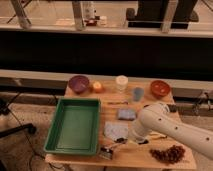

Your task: Place brush in table surface

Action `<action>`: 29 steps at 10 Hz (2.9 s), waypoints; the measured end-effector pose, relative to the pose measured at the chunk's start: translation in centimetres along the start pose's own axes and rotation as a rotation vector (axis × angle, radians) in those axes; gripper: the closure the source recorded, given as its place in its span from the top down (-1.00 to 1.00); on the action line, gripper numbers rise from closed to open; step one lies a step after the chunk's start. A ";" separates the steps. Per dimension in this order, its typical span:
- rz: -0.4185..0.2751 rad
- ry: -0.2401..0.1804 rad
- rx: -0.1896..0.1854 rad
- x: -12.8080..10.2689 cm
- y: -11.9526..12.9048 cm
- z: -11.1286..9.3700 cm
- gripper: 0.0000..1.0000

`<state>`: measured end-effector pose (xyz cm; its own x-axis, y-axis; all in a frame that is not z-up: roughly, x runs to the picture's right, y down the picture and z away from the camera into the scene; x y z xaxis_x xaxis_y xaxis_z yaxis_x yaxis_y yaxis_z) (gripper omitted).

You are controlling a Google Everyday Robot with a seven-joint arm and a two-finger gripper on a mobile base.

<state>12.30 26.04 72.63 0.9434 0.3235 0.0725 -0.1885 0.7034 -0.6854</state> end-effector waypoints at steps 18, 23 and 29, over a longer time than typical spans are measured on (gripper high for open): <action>0.088 0.105 0.005 3.0 0.2 3.4 -1.00; 0.112 0.106 0.009 4.1 0.2 3.0 -0.52; 0.136 0.104 0.011 4.9 0.1 2.8 0.09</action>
<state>16.15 29.48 74.94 0.9320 0.3495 -0.0961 -0.3189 0.6646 -0.6757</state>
